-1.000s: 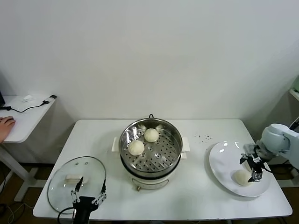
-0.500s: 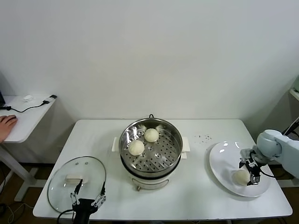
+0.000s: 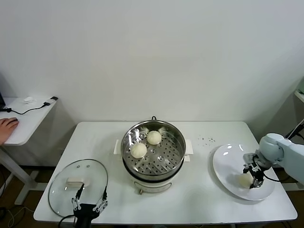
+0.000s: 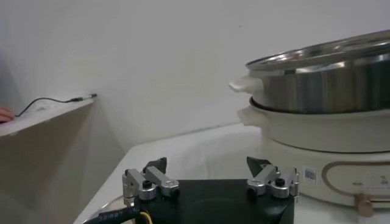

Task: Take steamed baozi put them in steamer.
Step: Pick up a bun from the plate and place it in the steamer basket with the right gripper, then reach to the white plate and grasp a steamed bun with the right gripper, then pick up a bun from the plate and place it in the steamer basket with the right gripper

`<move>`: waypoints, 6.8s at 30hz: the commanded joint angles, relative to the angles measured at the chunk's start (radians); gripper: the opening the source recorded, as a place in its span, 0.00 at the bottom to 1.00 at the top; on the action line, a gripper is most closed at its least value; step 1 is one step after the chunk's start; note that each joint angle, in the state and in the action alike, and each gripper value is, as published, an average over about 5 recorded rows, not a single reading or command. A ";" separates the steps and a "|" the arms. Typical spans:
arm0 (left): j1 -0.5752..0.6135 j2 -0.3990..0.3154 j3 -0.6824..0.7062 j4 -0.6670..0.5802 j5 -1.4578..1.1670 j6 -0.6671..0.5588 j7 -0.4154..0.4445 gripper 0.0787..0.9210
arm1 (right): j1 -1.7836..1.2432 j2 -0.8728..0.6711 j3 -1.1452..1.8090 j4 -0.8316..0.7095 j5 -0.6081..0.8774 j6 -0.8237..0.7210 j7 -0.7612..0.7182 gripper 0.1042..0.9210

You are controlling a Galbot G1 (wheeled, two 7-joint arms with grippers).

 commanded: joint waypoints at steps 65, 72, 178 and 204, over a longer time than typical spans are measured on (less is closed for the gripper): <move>0.026 0.006 -0.006 0.000 -0.011 -0.010 -0.005 0.88 | 0.560 0.745 -0.342 0.236 0.011 0.499 -0.217 0.59; 0.019 0.005 -0.006 0.013 -0.015 -0.007 -0.007 0.88 | 0.521 0.734 -0.347 0.258 -0.005 0.500 -0.211 0.59; 0.012 0.006 -0.031 0.048 -0.001 -0.025 -0.034 0.88 | -0.151 0.169 0.393 -0.440 -0.146 0.149 -0.019 0.88; 0.021 0.007 -0.026 0.043 0.000 -0.033 -0.038 0.88 | -0.003 0.102 0.263 -0.341 -0.006 0.103 -0.040 0.41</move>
